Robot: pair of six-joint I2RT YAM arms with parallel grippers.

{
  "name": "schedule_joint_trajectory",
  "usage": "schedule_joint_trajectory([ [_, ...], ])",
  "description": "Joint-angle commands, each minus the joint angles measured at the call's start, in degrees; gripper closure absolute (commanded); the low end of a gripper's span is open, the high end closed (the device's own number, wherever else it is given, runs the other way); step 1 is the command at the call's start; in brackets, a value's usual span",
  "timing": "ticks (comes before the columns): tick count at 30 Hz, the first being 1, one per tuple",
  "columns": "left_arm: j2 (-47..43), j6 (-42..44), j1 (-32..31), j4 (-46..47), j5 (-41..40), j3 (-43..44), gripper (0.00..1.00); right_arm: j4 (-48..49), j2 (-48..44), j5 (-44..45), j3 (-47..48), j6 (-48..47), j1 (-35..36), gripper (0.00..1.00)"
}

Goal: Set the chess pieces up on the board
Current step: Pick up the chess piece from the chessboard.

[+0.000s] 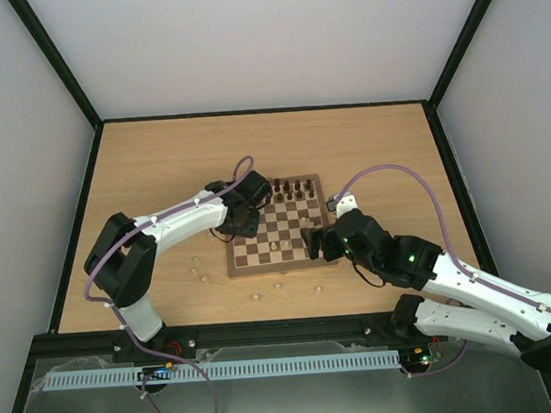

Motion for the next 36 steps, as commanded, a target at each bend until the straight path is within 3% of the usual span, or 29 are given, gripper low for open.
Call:
schedule_joint_trajectory([
  [1,1.7,3.2,1.0,1.3,1.4,1.5,0.61,-1.9,0.0,3.6,-0.2,1.1,0.1,0.01],
  [11,5.1,5.1,2.1,2.4,2.7,3.2,0.71,-1.9,1.7,3.7,0.1,0.7,0.1,0.01],
  [22,5.5,4.9,1.9,1.4,3.8,3.8,0.92,-1.6,1.5,3.7,-0.3,0.7,0.1,0.01],
  [36,-0.9,0.6,-7.0,-2.1,7.2,1.6,0.92,-2.1,0.6,4.6,0.0,1.1,0.1,0.01],
])
